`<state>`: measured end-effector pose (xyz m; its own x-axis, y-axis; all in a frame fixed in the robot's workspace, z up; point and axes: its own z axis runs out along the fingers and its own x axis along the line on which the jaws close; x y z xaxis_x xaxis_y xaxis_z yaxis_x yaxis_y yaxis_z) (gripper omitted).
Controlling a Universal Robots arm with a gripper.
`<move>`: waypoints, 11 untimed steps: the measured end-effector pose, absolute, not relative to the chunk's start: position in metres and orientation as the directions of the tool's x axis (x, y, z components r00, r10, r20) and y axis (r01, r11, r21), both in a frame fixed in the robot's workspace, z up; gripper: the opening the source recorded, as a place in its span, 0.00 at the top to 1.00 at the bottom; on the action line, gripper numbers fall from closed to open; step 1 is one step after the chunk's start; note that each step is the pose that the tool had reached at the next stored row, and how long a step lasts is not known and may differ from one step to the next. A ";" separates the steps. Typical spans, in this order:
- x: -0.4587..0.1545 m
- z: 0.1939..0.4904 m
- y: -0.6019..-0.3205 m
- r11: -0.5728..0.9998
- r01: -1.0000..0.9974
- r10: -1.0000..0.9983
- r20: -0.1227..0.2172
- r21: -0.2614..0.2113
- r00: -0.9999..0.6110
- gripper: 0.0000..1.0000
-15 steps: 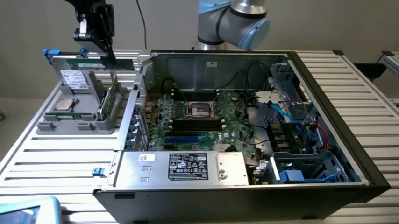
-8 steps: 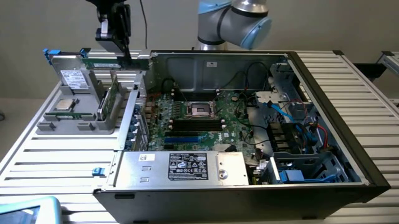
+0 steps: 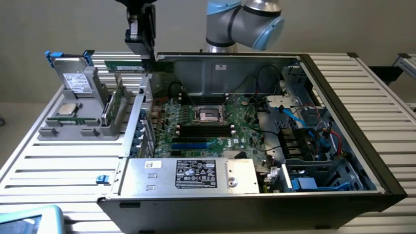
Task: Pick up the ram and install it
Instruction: 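Pick up the ram and move it above insertion slot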
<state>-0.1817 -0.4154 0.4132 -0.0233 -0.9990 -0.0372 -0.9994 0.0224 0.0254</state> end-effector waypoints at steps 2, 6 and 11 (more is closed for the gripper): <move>-0.173 0.413 -0.415 0.022 -0.999 -0.999 -0.037 0.025 -0.023 0.87; -0.154 0.413 -0.415 0.022 -0.999 -0.999 -0.037 0.025 -0.023 0.87; -0.132 0.413 -0.415 0.022 -0.999 -0.999 -0.032 0.025 -0.023 0.87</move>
<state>-0.1321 -0.4146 0.4127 -0.0233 -0.9992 -0.0318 -0.9994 0.0225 0.0253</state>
